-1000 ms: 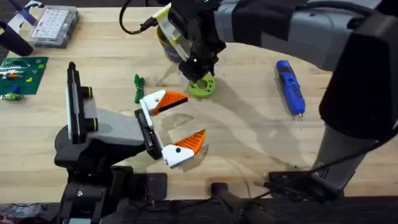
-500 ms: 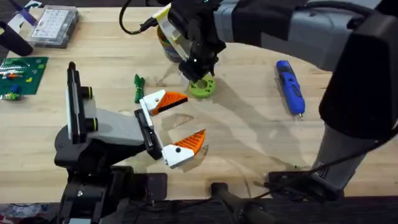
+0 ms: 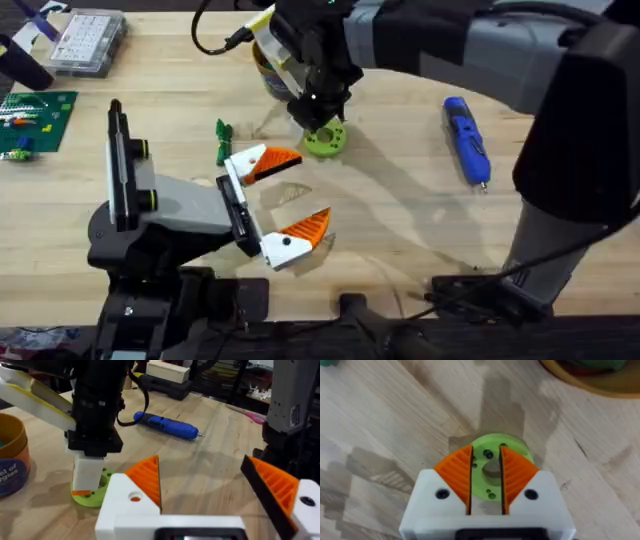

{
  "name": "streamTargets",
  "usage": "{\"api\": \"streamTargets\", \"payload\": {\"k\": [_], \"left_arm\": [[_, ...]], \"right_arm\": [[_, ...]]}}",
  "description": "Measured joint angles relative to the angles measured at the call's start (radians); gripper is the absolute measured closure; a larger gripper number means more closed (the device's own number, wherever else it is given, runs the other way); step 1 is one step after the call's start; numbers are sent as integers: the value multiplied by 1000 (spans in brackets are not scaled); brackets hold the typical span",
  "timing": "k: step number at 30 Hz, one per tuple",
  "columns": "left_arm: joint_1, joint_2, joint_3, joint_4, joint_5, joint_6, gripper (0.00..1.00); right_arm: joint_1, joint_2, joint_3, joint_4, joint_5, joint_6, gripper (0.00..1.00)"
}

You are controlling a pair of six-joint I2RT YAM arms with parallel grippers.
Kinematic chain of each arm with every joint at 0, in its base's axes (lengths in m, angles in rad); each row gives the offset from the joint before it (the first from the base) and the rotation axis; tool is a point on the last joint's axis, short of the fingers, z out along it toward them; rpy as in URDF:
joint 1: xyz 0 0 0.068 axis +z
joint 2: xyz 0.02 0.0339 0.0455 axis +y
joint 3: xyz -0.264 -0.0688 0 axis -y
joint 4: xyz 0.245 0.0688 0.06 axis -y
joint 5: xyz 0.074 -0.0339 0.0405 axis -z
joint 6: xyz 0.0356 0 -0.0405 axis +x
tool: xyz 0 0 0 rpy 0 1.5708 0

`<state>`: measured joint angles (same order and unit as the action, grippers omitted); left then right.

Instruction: Pick up the gripper from the table and insert it into the empty holder that is missing its gripper. Then pick up a screw, insert it into the mounting hole, and use the screwdriver to tighten it. Finally, clean up the table by picking up the vegetable and placing it into the bucket.

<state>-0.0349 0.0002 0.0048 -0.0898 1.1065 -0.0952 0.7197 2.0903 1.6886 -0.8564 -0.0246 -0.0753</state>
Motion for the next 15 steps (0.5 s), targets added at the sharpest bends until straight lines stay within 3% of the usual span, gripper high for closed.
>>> {"api": "streamTargets", "payload": {"k": [15], "left_arm": [[0, 0, 0, 0, 0, 0, 14]], "right_arm": [[0, 0, 0, -10, 0, 0, 696]]}}
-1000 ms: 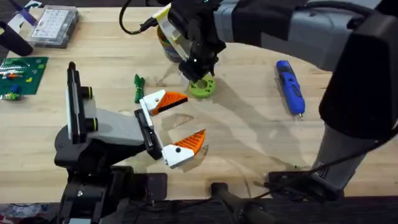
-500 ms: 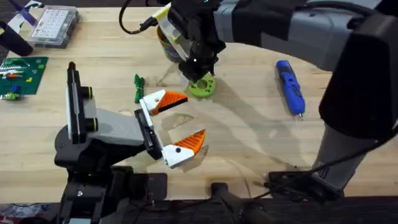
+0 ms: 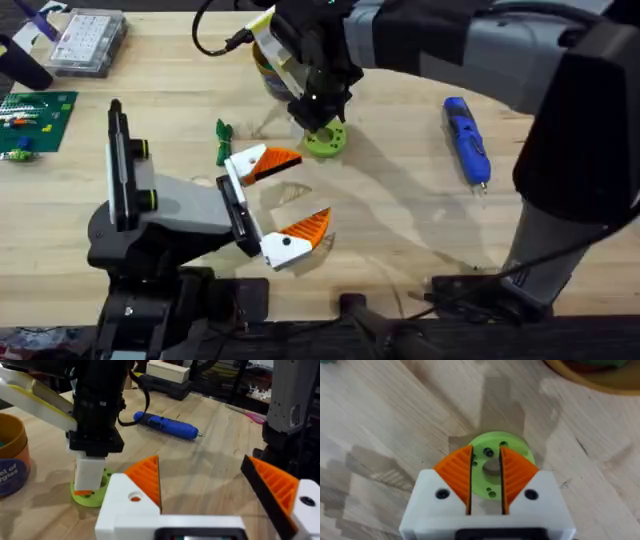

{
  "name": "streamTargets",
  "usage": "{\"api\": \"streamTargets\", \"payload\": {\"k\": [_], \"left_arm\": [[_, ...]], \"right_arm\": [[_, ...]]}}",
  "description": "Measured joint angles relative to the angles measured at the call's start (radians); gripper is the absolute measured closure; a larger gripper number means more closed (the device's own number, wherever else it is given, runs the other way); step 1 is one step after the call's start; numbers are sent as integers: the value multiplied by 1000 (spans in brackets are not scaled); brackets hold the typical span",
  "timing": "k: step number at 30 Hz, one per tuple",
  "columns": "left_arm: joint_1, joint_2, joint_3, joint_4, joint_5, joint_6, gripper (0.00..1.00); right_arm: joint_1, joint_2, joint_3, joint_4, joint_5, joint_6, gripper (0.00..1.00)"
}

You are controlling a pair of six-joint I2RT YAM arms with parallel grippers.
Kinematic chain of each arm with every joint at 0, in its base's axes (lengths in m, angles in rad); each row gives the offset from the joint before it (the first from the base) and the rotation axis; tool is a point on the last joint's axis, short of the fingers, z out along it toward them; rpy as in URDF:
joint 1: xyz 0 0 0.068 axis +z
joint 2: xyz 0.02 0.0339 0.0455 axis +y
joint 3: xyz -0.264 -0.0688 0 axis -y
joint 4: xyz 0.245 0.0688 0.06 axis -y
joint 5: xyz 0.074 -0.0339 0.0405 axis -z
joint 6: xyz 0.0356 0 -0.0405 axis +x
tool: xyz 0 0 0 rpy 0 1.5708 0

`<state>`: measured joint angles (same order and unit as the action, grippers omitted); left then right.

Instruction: Pick up the gripper from the table and insert it into the empty holder that is missing its gripper. Then pick up a screw, insert it into the mounting hole, and use the screwdriver to tighten it. Finally, clean up the table by picking up the vegetable and placing it into the bucket.

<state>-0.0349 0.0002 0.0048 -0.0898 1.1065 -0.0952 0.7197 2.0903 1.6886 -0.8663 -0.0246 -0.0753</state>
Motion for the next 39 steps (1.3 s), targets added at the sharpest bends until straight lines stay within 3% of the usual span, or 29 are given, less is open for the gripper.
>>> {"api": "streamTargets", "payload": {"k": [32, 39], "left_arm": [[0, 0, 0, 0, 0, 0, 14], [0, 0, 0, 0, 0, 0, 14]], "right_arm": [[0, 13, 5, -3, 0, 0, 698], [0, 13, 5, -8, 1, -3, 854]]}}
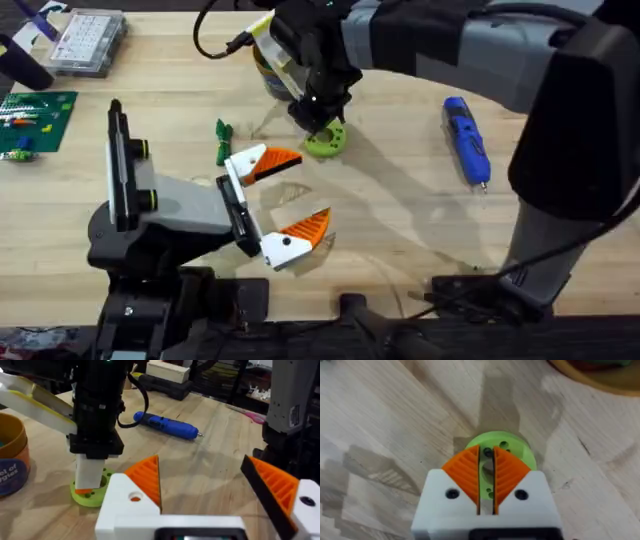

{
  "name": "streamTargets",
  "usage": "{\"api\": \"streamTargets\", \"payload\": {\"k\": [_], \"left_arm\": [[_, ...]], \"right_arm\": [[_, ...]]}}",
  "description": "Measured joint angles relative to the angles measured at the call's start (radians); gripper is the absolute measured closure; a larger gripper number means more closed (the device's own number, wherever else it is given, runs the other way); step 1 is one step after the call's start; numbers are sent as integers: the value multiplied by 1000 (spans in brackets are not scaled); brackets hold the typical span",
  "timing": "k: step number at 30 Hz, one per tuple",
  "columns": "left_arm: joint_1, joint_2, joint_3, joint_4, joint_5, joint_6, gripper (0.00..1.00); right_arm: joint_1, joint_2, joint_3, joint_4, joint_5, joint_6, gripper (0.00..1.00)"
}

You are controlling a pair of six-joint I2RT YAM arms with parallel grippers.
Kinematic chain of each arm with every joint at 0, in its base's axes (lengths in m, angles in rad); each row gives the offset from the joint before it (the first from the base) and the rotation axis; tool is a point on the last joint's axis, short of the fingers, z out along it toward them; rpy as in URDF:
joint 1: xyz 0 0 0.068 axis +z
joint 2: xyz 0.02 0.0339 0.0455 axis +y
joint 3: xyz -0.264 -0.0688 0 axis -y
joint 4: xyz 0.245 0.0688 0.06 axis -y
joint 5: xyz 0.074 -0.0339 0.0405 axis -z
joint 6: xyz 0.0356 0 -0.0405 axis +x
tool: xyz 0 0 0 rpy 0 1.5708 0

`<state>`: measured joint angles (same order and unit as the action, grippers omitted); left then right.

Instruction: Pick up the gripper from the table and insert it into the empty holder that is missing its gripper. Then pick up a screw, insert it into the mounting hole, and use the screwdriver to tighten it. Finally, clean up the table by picking up the vegetable and placing it into the bucket.

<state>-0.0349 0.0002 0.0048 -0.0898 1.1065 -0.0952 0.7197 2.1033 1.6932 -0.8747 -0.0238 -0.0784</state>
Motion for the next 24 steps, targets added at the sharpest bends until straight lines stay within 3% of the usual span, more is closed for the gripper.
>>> {"api": "streamTargets", "payload": {"k": [8, 24], "left_arm": [[0, 0, 0, 0, 0, 0, 14], [0, 0, 0, 0, 0, 0, 14]], "right_arm": [[0, 0, 0, -2, 0, -1, 990], [0, 0, 1, -2, 0, -1, 994]]}}
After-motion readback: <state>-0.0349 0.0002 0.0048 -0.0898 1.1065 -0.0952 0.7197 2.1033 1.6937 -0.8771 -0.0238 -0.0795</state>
